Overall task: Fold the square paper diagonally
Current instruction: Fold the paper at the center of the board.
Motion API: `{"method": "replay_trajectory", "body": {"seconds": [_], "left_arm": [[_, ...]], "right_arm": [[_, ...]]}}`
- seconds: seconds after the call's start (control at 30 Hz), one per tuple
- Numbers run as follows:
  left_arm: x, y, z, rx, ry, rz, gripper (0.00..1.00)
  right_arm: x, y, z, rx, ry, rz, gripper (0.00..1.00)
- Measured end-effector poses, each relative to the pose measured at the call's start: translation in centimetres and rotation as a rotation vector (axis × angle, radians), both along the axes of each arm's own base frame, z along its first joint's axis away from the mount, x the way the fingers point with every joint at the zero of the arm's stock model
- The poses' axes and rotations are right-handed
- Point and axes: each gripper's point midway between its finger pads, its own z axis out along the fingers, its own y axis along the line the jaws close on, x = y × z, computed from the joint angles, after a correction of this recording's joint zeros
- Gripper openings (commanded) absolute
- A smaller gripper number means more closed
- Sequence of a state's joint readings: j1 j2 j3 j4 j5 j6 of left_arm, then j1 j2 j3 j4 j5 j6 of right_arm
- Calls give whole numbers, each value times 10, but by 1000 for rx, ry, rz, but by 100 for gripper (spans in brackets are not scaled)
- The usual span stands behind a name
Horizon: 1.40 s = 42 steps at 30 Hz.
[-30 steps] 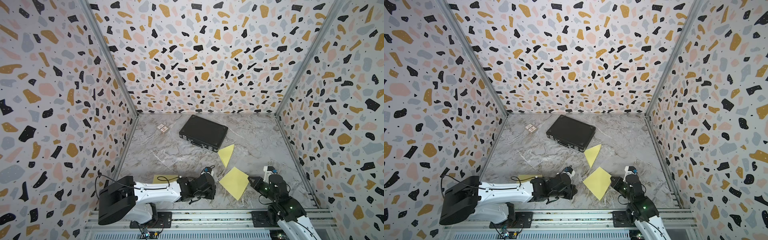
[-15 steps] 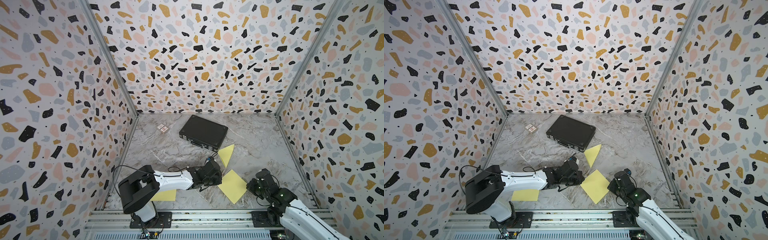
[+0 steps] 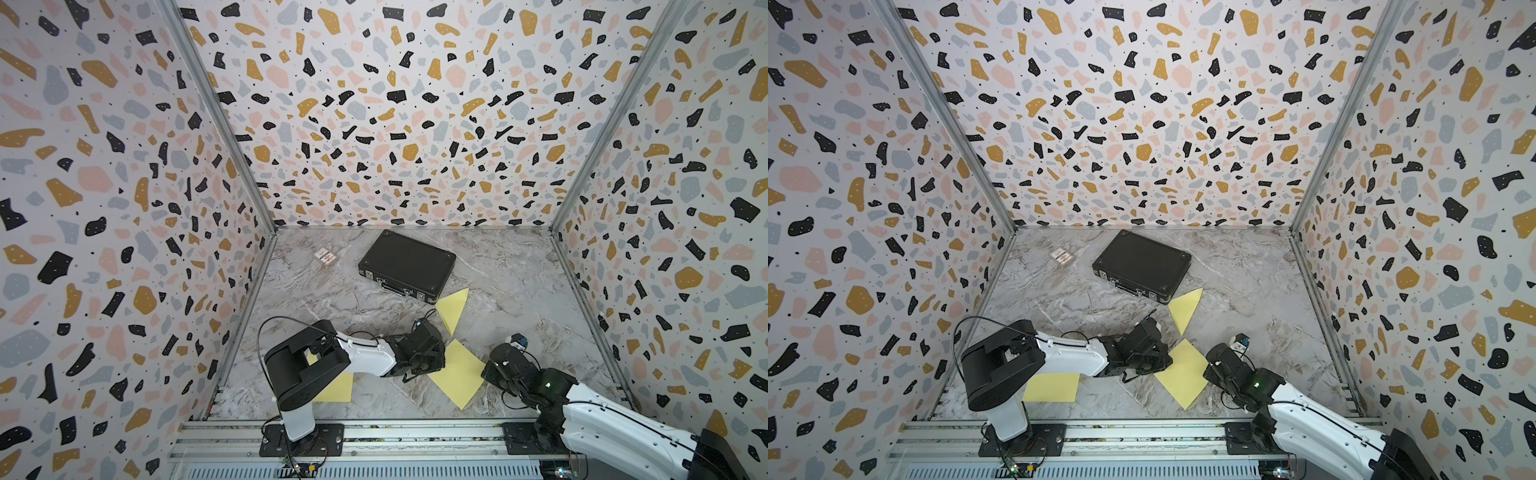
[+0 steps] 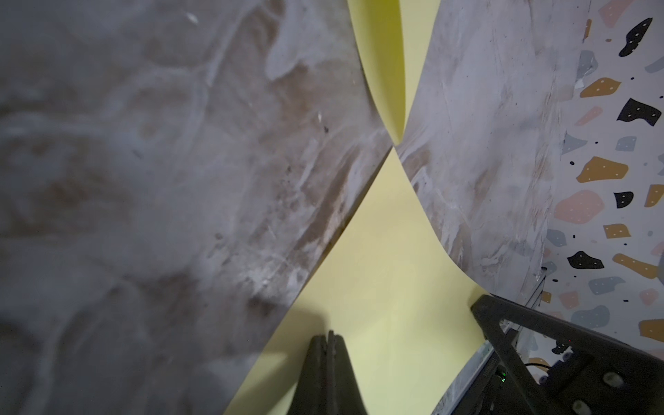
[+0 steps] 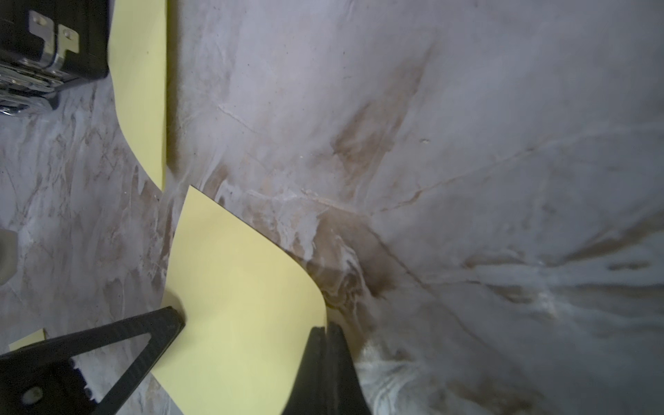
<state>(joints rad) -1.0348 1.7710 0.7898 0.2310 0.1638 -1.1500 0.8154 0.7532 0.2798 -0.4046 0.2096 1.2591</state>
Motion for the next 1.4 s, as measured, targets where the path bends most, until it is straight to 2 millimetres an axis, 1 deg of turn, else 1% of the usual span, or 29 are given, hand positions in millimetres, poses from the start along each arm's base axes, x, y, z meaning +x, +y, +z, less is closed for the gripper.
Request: {"method": "replay_trajectory", "body": {"seconds": [0.1, 0.13, 0.17, 0.27, 0.33, 0.4, 0.47, 0.63, 0.73, 0.83, 0.93, 1.03, 1.1, 1.2, 1.33, 1.4], "left_arm": [[-1, 0, -1, -7, -5, -6, 0], [-1, 0, -1, -7, -9, -9, 0], [0, 0, -1, -5, -16, -13, 0], [0, 2, -2, 12, -46, -35, 0], [-2, 4, -2, 22, -62, -49, 0], [-4, 9, -3, 31, -76, -60, 0], [-6, 13, -3, 38, -86, -66, 0], [-9, 15, -2, 45, -104, -79, 0], [-9, 14, -2, 49, -113, -79, 0], [-9, 14, -2, 53, -120, -78, 0], [-9, 14, -2, 55, -124, -78, 0], [-10, 14, -2, 59, -126, -80, 0], [-10, 15, -2, 60, -127, -80, 0], [-10, 15, -3, 61, -129, -80, 0], [-12, 15, -3, 62, -129, -83, 0], [-12, 15, -3, 62, -130, -83, 0]], "right_arm": [[-1, 3, 6, -5, -7, 42, 41], [-1, 4, 10, -8, -13, 55, 48], [-1, 5, 16, -14, -25, 86, 52], [1, 12, 38, -23, -78, 178, 61], [1, 16, 48, -37, -99, 243, 62], [0, 20, 52, -55, -94, 296, 62], [-1, 20, 47, -81, -46, 335, 62], [-3, 9, 25, -122, 92, 342, 67], [-5, 4, 22, -92, 116, 323, 67], [-11, 3, 18, -46, 131, 313, 67], [-21, 6, 8, 6, 167, 314, 67], [-30, 8, -6, 38, 219, 309, 65], [-28, 14, -4, 67, 212, 311, 64], [-26, 18, -5, 89, 212, 308, 58], [-24, 19, -6, 100, 203, 299, 49], [-25, 19, -7, 103, 200, 295, 48]]}}
